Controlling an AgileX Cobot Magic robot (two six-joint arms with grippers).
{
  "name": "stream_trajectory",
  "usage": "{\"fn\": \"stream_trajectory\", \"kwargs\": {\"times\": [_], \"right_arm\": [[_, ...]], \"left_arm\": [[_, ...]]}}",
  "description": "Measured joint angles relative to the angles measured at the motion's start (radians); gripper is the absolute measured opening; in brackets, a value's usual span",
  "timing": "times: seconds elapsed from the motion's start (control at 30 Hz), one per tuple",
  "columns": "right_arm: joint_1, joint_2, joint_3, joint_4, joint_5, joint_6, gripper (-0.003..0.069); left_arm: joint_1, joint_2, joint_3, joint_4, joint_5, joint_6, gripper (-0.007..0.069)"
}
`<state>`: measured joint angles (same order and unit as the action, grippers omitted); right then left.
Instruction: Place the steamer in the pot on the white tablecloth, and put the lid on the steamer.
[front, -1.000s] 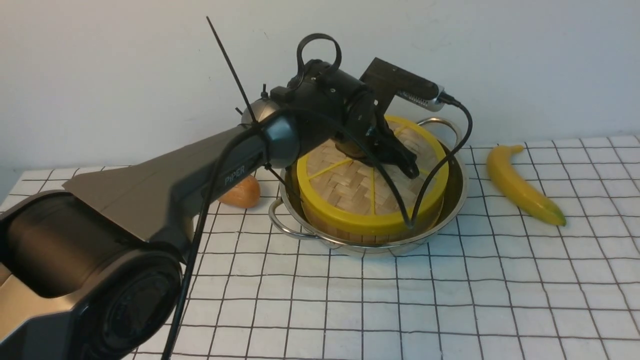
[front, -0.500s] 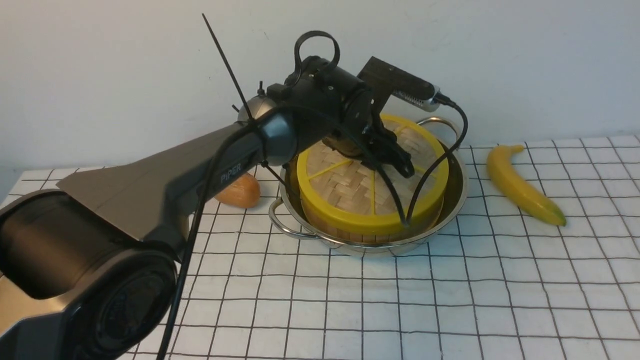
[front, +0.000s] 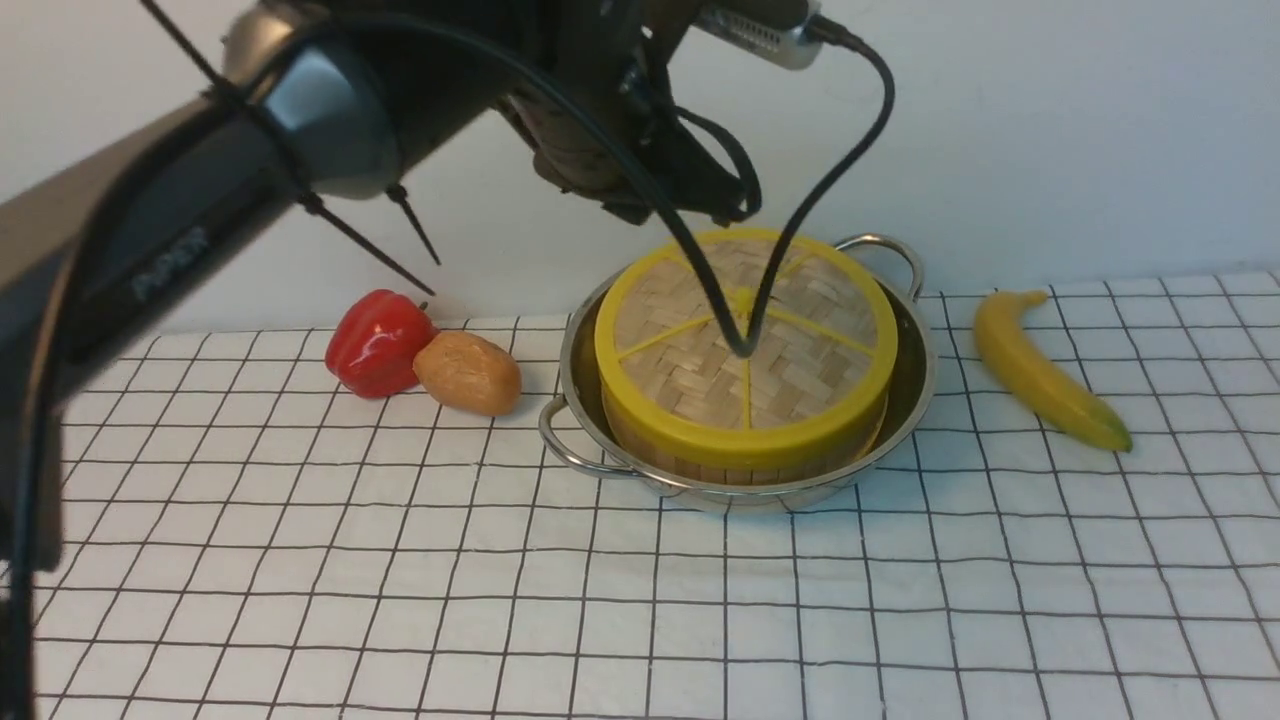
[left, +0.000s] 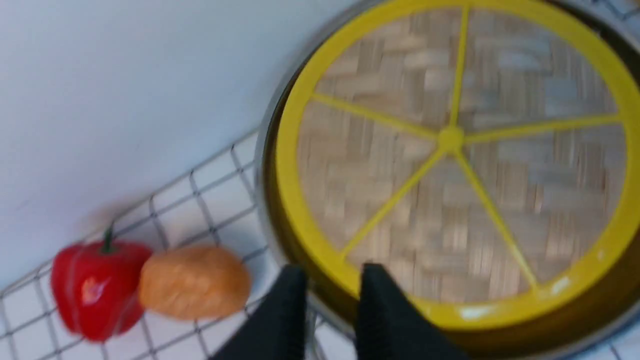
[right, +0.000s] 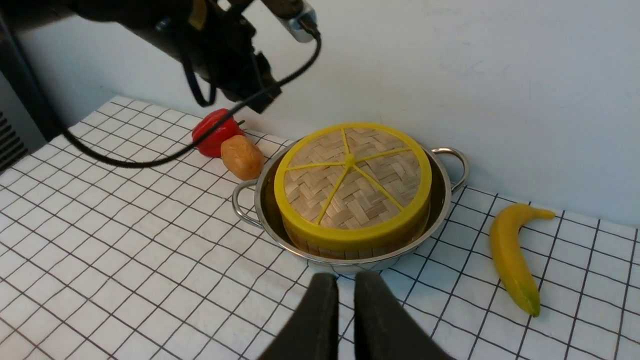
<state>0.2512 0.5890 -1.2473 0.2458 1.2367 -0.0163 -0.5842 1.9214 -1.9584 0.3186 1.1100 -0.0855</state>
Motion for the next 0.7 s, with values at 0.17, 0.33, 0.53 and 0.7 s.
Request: {"fn": "stream_trajectory", "kwargs": {"times": [0.17, 0.33, 0.53, 0.7], "right_arm": [[0.000, -0.038, 0.062, -0.055, -0.008, -0.031, 0.0072], [0.000, -0.148, 0.206, -0.091, -0.016, -0.036, 0.0072], [0.000, -0.337, 0.439, -0.083, -0.114, -0.005, 0.0074], [0.000, -0.388, 0.513, -0.072, -0.179, 0.008, 0.0077]], "left_arm": [[0.000, -0.128, 0.025, -0.031, 0.090, 0.049, -0.0023], [0.000, -0.298, 0.153, -0.069, 0.056, 0.070, -0.0023], [0.000, -0.665, 0.527, -0.099, -0.136, 0.068, -0.0023], [0.000, -0.942, 0.853, -0.110, -0.284, 0.023, -0.0023]]}}
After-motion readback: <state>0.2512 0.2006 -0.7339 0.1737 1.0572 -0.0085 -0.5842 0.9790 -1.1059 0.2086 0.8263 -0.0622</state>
